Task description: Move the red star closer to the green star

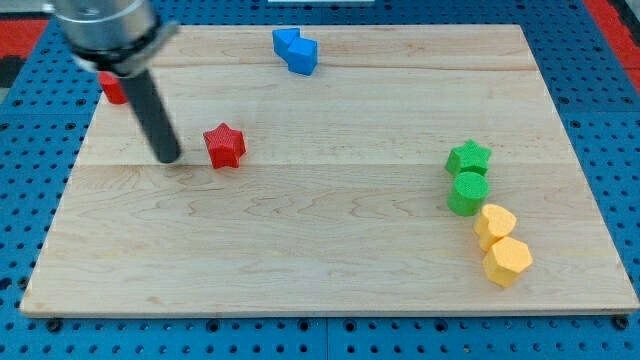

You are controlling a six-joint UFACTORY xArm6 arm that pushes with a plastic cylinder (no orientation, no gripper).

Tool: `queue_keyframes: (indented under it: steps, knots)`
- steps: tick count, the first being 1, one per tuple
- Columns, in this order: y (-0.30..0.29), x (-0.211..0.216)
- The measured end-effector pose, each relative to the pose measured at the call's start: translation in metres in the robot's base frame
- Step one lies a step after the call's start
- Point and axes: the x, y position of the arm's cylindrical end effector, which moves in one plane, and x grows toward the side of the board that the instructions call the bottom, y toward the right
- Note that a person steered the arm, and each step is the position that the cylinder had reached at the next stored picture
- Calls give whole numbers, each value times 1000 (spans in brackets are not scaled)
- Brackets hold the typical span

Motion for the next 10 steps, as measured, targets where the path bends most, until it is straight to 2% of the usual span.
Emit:
queue_keyframes:
  steps: [2,3,4,5,6,7,9,10]
  knots:
    - [150,-40]
    - [121,-42]
    - [135,-49]
    - [190,-54]
    - [216,-67]
    - [220,-105]
    - [279,-79]
    - [284,-54]
